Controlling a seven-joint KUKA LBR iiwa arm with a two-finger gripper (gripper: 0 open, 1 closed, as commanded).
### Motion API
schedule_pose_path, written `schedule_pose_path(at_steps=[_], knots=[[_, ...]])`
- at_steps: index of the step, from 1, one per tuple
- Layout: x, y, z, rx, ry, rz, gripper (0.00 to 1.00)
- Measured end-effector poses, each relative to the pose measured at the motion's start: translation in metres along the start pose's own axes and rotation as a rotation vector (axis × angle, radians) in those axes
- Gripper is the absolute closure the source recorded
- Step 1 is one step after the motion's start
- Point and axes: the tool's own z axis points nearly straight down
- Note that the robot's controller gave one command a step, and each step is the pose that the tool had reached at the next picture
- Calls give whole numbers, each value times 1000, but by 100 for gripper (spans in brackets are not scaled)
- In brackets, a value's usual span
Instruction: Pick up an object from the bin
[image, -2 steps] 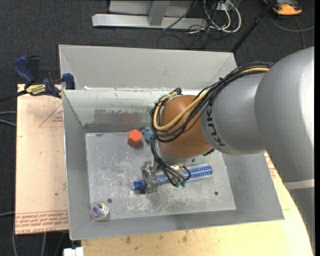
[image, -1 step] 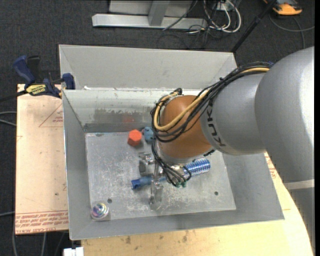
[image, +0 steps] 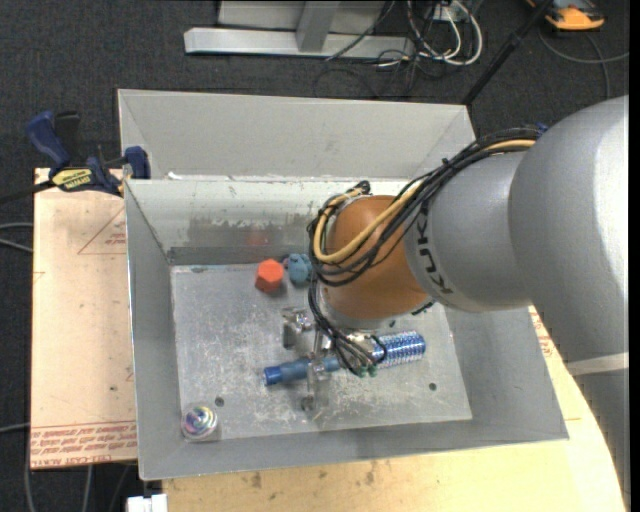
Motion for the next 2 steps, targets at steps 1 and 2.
schedule_pose_path(at_steps=[1, 2], knots=[[0, 0, -1, -1, -1, 0, 100], [-21, -53, -2, 0, -4, 185, 100]])
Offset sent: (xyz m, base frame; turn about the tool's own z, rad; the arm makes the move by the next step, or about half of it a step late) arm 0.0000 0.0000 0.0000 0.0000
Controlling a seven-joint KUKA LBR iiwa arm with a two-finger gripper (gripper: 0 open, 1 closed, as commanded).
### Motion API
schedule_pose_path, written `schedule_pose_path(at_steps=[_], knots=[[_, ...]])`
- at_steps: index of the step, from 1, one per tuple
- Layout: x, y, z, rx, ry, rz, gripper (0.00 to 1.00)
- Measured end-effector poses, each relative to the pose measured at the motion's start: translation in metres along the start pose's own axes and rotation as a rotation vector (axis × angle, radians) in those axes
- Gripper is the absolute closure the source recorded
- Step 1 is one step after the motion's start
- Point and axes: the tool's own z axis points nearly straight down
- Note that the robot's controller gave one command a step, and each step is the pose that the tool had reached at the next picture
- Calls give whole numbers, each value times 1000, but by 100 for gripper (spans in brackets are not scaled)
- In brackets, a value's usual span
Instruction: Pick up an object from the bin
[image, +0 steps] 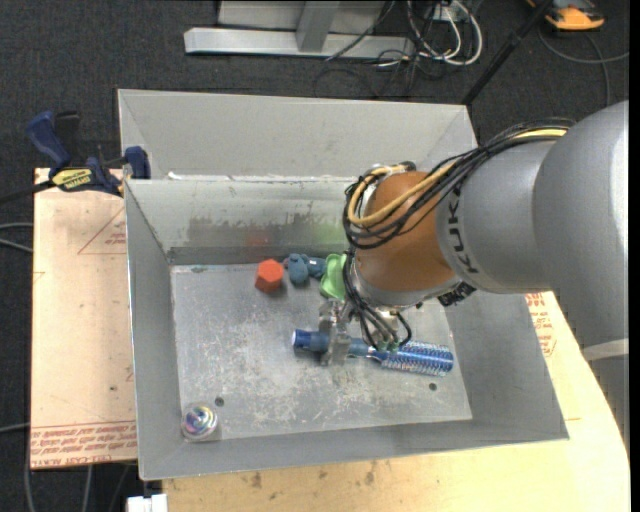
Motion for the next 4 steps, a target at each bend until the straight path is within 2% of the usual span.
schedule_pose_path(at_steps=[1, 2, 3, 4], knots=[[41, 25, -181, -1, -6, -119, 100], [41, 25, -176, 0, 1, -117, 0], [87, -1, -29, 0, 10, -184, 0], [65, 2, 3, -1, 5, -141, 0]])
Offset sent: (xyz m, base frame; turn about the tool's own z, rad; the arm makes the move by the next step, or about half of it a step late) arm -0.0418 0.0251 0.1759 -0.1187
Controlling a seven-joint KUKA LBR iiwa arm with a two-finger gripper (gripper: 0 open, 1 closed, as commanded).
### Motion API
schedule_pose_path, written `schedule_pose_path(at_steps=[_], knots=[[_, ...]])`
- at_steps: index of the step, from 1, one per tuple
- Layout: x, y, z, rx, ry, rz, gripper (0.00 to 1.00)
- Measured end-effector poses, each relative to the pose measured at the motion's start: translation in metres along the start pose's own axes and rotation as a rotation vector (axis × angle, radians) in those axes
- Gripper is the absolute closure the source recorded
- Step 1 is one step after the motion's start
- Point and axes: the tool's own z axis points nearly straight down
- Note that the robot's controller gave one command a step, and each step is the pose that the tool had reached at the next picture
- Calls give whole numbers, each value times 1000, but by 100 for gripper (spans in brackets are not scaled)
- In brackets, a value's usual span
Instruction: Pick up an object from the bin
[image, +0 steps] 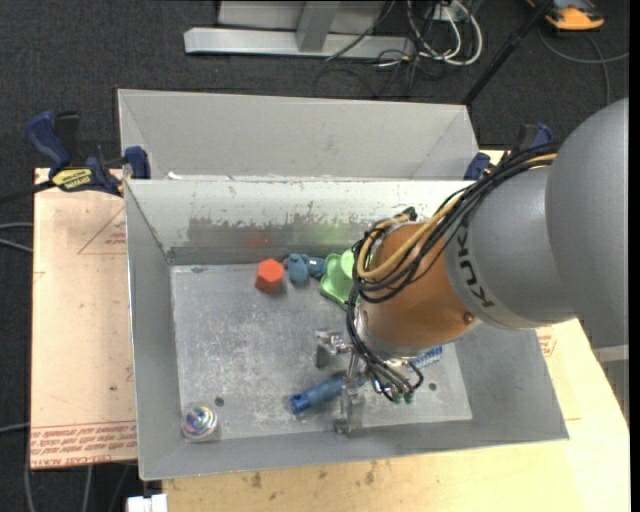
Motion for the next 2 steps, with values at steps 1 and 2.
schedule_pose_path(at_steps=[1, 2], knots=[[0, 0, -2, 0, -1, 2, 100], [-20, -5, -156, 2, -10, -6, 100]])
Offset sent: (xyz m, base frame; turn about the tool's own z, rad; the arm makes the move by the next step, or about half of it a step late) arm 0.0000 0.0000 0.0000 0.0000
